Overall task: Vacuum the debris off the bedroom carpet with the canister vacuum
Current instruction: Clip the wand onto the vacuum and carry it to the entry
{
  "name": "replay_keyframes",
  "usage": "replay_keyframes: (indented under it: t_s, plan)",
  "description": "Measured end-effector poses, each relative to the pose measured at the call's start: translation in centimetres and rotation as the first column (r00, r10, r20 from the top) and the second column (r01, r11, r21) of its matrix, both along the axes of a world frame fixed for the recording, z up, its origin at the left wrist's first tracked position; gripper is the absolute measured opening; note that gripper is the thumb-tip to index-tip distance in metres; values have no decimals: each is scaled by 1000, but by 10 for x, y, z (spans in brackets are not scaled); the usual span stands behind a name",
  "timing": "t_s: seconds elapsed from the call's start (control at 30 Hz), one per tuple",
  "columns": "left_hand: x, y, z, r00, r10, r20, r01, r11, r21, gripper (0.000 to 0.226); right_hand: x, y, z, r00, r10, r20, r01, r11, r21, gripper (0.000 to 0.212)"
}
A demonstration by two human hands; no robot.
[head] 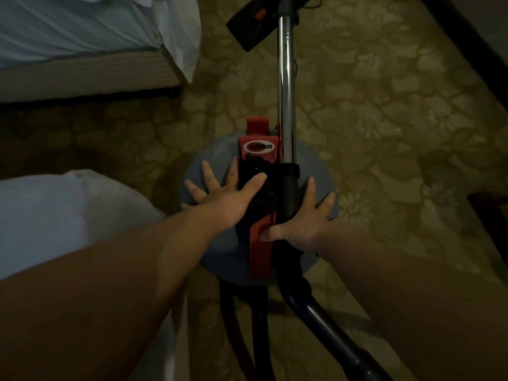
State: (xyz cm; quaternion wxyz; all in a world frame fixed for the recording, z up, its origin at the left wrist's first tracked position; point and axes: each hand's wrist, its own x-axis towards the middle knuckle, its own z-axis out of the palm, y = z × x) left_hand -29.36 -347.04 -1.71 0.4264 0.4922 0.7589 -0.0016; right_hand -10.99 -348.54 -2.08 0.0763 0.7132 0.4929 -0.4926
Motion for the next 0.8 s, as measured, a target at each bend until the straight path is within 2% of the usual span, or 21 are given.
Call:
replay_keyframes:
  t_s: [0.23, 0.37, 0.5, 0.6, 0.8]
  plan:
    - [-9, 83, 5, 1000, -2, 25, 3, 999, -33, 95, -10, 77, 6, 1000, 2, 16, -1, 1000, -24, 164]
    - [-17, 125, 8, 1000, 23, 18, -23, 998, -50, 103, -19, 115, 3, 1000, 6, 18, -5, 1000, -23, 165]
    - [-12, 180, 8, 999, 1, -36, -1, 1000, -11, 94, -19, 174, 3, 1000, -6, 7, 7, 999, -36, 163]
    - [-18, 230, 8, 999, 32, 9, -32, 999, -12, 93, -26, 225, -1, 1000, -20, 8, 20, 1000, -16, 170]
    - [-22, 319, 7, 1000, 4, -22, -4, 1000, 0, 89, -30, 314, -5, 1000, 1, 9, -1, 1000, -10, 176]
